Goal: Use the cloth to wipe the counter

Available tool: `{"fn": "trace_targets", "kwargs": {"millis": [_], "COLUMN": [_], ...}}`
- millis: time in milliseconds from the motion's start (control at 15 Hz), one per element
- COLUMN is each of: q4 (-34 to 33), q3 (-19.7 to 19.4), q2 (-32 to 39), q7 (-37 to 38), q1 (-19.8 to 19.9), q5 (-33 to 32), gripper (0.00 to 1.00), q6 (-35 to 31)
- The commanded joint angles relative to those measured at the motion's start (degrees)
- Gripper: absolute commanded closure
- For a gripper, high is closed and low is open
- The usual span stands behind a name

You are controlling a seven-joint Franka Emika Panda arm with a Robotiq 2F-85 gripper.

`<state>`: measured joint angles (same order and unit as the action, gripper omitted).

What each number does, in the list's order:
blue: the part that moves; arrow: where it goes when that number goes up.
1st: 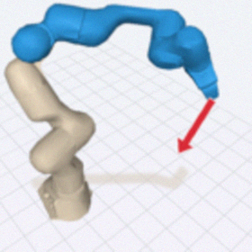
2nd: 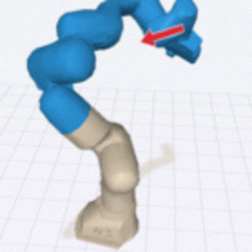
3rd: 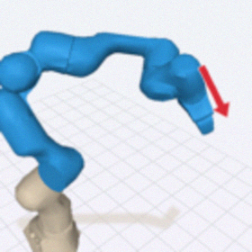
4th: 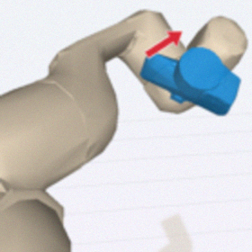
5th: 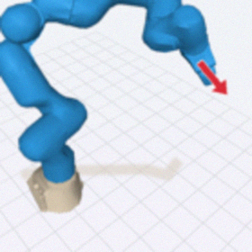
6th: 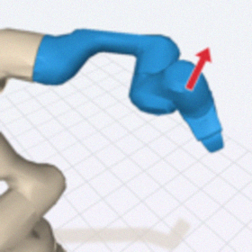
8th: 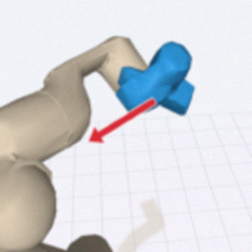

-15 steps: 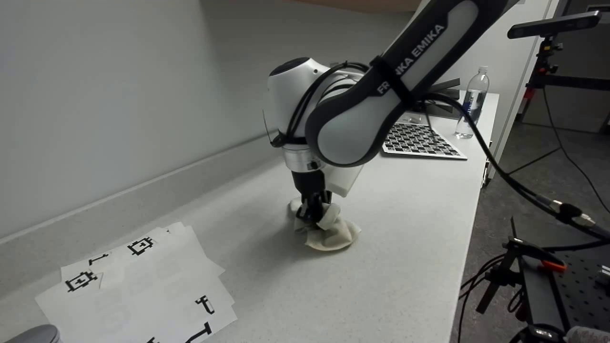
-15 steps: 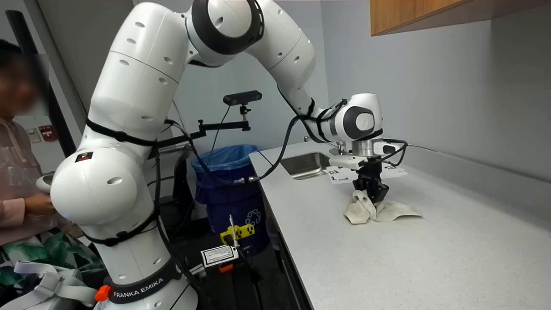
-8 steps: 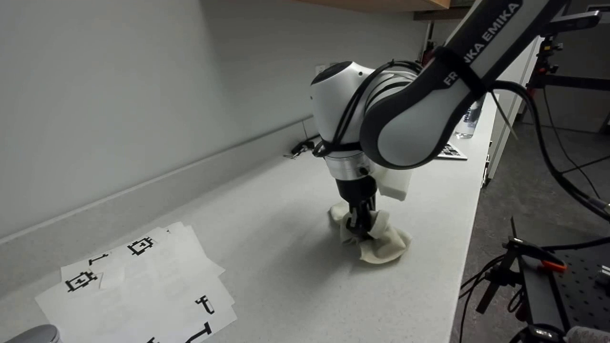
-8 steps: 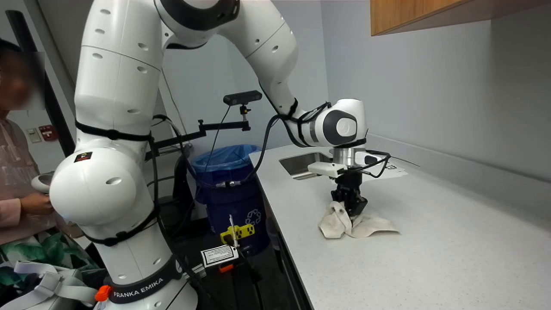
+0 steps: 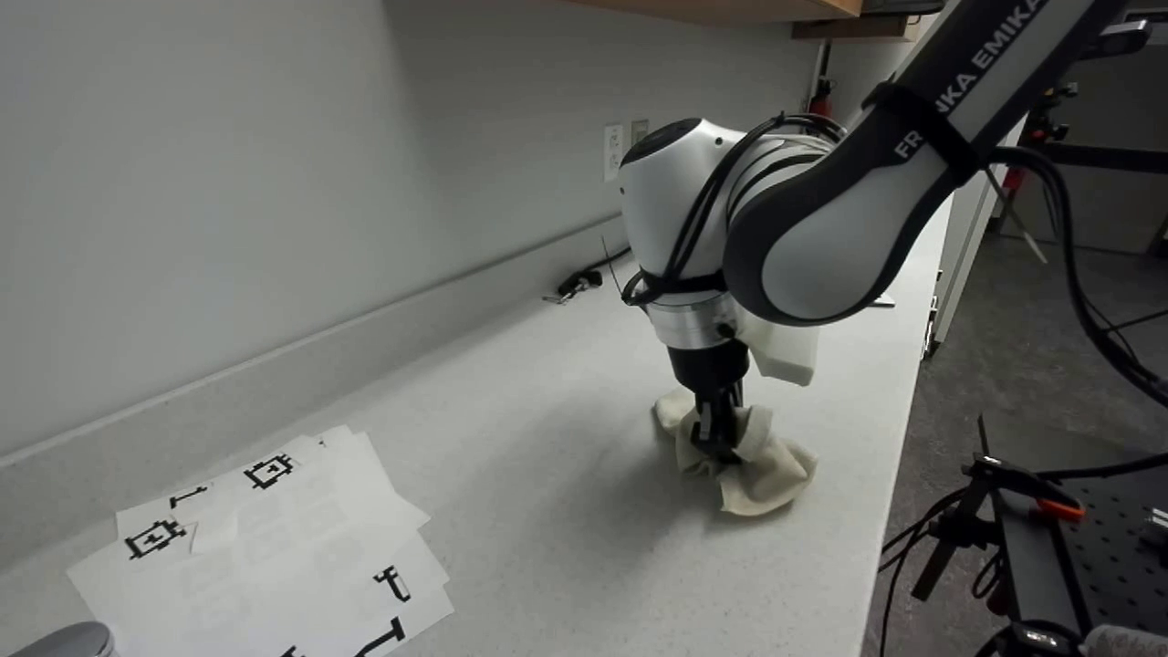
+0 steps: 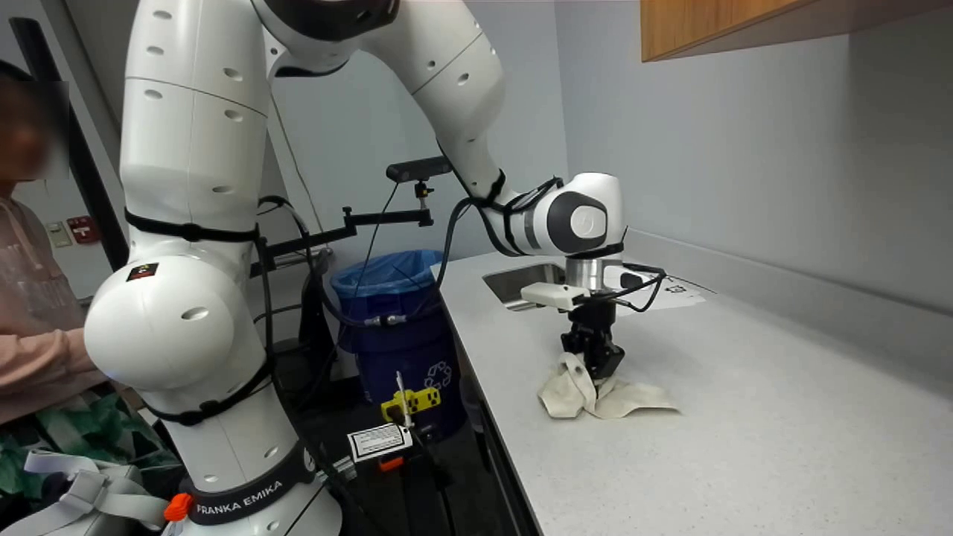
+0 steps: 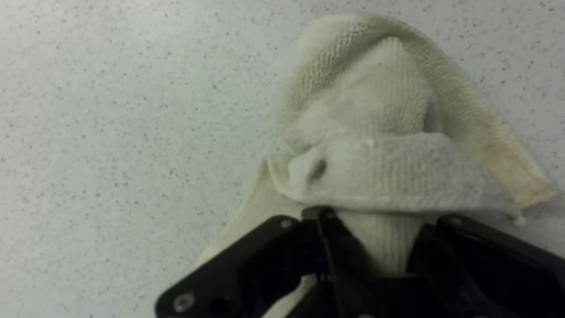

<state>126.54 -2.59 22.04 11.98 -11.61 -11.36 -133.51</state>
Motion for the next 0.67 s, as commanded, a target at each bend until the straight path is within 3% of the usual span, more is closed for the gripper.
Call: {"fn": "trace_targets", "kwargs": {"millis": [0,333,600], "q4": [-0.5,-7.2,-15.9], "q3": [1.1,-0.3,-1.3], "q2": [-1.4,0.3,4.7], "q7": [0.4,6.2,10.9], "q1": [0.9,-1.4,-2.8], "q5": [-1.4,-6.6,-8.9], "gripper": [0.96,0.96,0.96], "q6": [-4.2,-11.6,-12.7]}}
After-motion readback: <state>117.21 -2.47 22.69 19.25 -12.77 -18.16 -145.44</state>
